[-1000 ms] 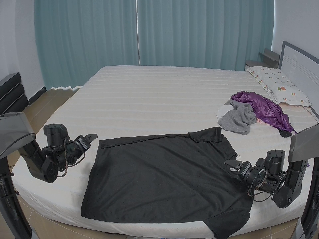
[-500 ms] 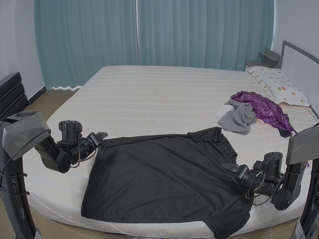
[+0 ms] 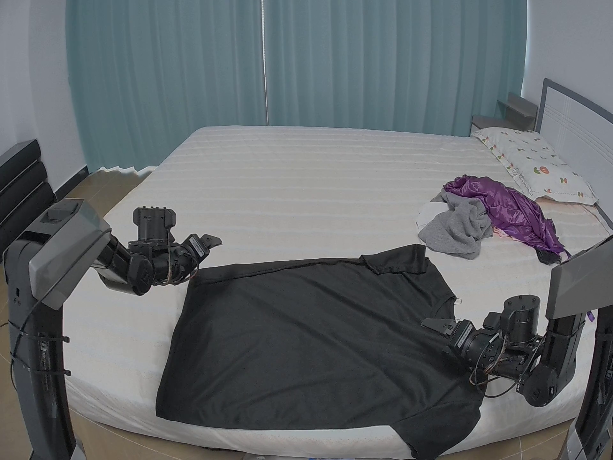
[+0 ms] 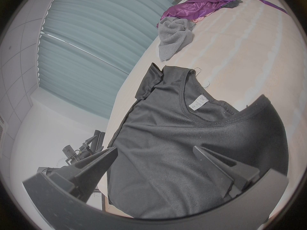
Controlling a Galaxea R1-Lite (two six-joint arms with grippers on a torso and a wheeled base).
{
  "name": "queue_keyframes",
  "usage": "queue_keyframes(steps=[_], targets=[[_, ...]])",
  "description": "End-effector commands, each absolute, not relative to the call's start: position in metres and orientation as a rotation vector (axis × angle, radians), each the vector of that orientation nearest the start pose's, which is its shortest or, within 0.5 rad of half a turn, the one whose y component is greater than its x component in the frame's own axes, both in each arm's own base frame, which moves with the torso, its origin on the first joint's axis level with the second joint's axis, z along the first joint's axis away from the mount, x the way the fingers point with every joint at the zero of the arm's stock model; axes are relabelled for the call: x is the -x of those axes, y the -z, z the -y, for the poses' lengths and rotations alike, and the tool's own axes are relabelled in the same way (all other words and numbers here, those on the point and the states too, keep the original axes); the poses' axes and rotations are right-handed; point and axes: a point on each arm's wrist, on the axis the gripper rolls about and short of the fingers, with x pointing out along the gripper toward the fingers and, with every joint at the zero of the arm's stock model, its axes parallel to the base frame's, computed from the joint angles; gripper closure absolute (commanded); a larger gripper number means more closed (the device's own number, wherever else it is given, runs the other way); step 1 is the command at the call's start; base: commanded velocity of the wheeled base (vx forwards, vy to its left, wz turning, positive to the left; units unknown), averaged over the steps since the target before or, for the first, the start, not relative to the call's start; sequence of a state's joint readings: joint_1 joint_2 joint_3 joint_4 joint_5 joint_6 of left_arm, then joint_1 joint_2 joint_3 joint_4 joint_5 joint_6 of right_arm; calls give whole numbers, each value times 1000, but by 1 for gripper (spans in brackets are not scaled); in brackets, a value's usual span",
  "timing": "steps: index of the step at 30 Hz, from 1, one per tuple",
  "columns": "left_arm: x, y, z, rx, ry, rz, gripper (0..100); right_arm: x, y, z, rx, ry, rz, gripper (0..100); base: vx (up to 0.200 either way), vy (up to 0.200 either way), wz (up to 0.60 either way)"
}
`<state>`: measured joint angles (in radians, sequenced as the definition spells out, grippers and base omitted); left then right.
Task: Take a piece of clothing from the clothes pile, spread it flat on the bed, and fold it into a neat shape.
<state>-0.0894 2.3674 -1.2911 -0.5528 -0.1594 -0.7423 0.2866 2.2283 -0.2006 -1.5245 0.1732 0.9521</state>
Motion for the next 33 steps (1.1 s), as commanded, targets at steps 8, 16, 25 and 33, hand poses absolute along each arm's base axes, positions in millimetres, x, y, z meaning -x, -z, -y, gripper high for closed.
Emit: queue_keyframes(steps=[8,16,25,33], targets=[[-460,-19,59,851,36,-646,0,-252,4,-79,-883,-172,-687,0,0,0,0],[-448,-43,57,867,42,-629,0,-251,4,-79,-882,-172,-689,0,0,0,0],[-456,-14,67,846,24,-693,0,-252,4,-79,-883,-172,-687,0,0,0,0],[-467,-9,66,848,6,-702,0,-252,4,-79,-883,-172,-687,0,0,0,0]])
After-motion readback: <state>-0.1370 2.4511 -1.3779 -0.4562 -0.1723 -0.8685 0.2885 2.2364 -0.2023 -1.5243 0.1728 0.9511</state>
